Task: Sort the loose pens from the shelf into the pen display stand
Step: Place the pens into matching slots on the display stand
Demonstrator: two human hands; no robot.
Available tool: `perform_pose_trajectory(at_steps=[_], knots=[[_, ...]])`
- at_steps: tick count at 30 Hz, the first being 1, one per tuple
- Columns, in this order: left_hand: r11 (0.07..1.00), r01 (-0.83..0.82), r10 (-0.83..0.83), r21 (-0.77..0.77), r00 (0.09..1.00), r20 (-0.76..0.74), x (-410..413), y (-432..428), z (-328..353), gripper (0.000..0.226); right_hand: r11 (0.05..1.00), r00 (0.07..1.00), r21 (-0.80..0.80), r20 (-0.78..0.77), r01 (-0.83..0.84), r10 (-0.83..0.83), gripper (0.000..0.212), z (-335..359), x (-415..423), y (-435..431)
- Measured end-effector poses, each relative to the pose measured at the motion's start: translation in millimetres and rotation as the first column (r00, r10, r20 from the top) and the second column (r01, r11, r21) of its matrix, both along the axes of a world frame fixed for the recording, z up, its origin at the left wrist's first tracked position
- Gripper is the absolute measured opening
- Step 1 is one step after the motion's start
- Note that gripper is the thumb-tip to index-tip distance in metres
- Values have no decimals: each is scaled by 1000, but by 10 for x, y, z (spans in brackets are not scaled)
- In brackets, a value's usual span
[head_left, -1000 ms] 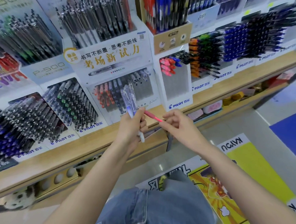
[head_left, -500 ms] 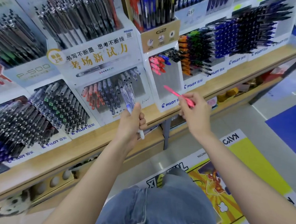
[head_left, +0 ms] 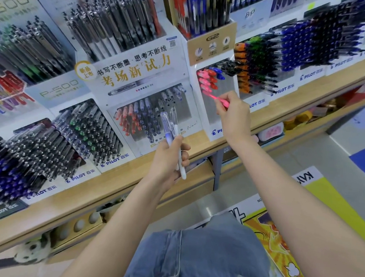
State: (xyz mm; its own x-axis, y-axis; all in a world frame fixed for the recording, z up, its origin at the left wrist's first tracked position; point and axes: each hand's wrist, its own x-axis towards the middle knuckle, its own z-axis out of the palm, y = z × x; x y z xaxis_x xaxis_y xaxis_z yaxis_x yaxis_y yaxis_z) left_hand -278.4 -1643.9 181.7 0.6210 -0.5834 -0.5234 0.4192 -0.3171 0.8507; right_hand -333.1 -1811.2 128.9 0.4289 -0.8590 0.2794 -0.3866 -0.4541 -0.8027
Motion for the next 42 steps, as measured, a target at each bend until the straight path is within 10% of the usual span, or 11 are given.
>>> perform_pose_trajectory(at_steps=[10,17,42], knots=[[999,35,-36,35,999,22,24,-64,19,28,995,994,-94,-105,20,-30,22,18,269,-44],[1000,23,-23,-4,1000,-5,58,-104,24,21,1000,985,-2,171,-18,18,18,-76,126,188],[999,20,-21,-34,999,-34,149,-131,-15,13,996,974,44,210,79,-86,10,-43,155,50]])
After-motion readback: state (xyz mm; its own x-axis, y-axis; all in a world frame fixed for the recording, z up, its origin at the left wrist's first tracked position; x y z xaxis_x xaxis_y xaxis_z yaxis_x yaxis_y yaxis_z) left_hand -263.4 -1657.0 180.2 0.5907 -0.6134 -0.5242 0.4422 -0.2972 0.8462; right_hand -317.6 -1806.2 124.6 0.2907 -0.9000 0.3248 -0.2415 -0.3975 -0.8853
